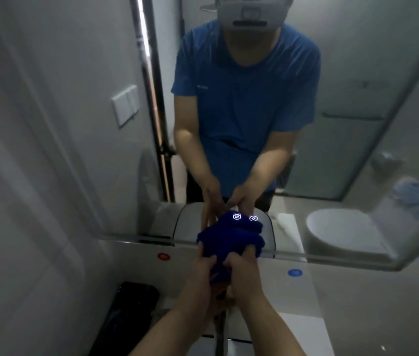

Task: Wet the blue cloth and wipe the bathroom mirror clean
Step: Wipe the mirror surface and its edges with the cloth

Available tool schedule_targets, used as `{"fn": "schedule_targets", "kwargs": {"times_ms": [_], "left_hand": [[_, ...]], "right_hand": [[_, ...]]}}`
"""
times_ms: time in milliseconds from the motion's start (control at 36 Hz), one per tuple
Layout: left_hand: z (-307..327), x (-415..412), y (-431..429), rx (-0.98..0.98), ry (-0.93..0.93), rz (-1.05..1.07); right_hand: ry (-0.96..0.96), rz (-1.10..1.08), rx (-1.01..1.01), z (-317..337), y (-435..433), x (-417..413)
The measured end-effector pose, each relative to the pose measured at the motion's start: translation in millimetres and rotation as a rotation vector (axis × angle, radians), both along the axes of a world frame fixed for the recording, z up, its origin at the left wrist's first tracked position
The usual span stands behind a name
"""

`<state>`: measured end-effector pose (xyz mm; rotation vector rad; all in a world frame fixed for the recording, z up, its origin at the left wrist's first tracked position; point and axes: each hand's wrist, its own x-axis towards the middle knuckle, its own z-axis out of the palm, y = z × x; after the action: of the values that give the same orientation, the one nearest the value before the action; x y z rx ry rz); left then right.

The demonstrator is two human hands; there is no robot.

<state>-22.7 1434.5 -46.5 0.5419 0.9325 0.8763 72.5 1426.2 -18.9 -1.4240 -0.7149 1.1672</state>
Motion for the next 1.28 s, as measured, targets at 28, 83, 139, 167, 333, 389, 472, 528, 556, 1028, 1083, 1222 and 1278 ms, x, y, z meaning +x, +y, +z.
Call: {"fn": "schedule_targets", "kwargs": {"times_ms": [28, 83, 139, 167, 333, 389, 472, 528, 556, 1028, 1083, 1222, 1278], "left_hand": [[0, -3, 3, -0.001, -0.04, 0.057], [6, -7, 7, 0.097, 0.04, 0.173], [8, -12, 15, 0.155, 0.106, 0.32], [8, -15, 20, 0.161, 0.131, 0.373], [10, -42, 42, 0.133, 0.394, 0.478], [18, -56, 49, 0.174, 0.48, 0.55], [46, -78, 66, 0.19, 0.51, 0.729], [70, -92, 73, 0.311, 0.554, 0.839], [81, -96, 74, 0.416, 0.636, 0.869], [194, 50, 59, 1.673, 1.172, 0.613], [204, 77, 63, 1.745, 1.104, 0.637], [239, 86, 72, 1.951, 1.137, 0.678], [246, 74, 81, 1.938, 1.168, 0.71]], "right_hand": [[-0.023, 0.092, -0.029, 2, 1, -2], [-0.145, 0.269, -0.079, 11, 2, -7], [-0.244, 0.383, -0.122, 20, 4, -11], [-0.277, 0.431, -0.14, 26, 3, -11], [-0.88, 0.417, -0.006, 101, 1, 24], [-1.004, 0.199, 0.205, 150, 4, 45], [-1.082, -0.21, 0.565, 227, 7, 74], [-1.138, -0.345, 0.833, 270, 1, 85], [-1.193, -0.378, 0.897, 286, 5, 91], [-1.473, -0.694, 1.191, 282, 68, 143], [-1.427, -0.65, 1.236, 283, 68, 145], [-1.253, -0.586, 1.373, 286, 62, 146], [-1.251, -0.575, 1.382, 287, 62, 149]]}}
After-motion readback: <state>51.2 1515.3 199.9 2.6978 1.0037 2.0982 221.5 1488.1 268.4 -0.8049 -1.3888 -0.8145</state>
